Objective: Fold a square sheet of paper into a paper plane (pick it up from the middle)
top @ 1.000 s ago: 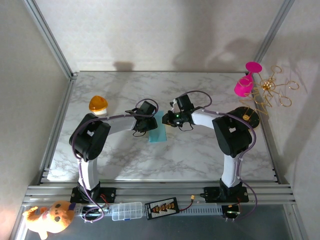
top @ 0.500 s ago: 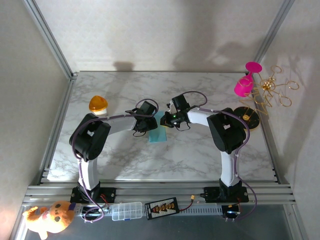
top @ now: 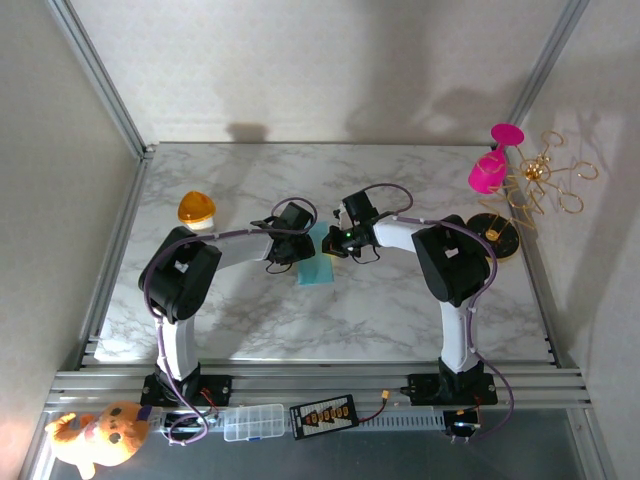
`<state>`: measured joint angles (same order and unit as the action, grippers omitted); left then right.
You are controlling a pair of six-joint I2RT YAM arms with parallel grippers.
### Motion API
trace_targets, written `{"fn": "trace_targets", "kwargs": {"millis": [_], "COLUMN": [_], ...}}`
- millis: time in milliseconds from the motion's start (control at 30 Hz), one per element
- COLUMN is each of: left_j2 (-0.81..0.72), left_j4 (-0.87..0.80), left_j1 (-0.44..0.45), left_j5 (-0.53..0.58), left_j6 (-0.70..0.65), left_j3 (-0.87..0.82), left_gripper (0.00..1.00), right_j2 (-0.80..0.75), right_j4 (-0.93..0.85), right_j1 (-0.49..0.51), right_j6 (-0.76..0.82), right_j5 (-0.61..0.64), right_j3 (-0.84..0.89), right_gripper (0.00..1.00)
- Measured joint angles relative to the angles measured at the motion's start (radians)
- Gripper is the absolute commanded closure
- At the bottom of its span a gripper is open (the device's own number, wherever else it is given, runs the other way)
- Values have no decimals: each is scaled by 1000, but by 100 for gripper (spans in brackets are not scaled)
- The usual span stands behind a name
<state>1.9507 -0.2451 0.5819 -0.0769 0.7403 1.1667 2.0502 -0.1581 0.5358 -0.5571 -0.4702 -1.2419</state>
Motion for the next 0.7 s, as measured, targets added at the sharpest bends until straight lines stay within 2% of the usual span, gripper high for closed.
{"fn": "trace_targets", "kwargs": {"millis": [233,367,500,700], "left_j2": [-45,-112,-175,-157], "left_j4": [9,11,72,181], "left_j1": [-6,-43,-74,-65], "left_j5": [-9,-10,-87,-248], "left_j6": [10,19,25,47], "left_j3": [-12,-53,-69,-72], "left_gripper": [47,48,55,73], "right_j2": [2,2,2,2], "right_j4": [5,20,28,35], "right_j1": [2,2,2,2], "right_j6": [14,15,16,19], "right_j5": [1,0,-1,-1], "right_j3": [6,15,20,24], "right_gripper": [96,97,97,98]}}
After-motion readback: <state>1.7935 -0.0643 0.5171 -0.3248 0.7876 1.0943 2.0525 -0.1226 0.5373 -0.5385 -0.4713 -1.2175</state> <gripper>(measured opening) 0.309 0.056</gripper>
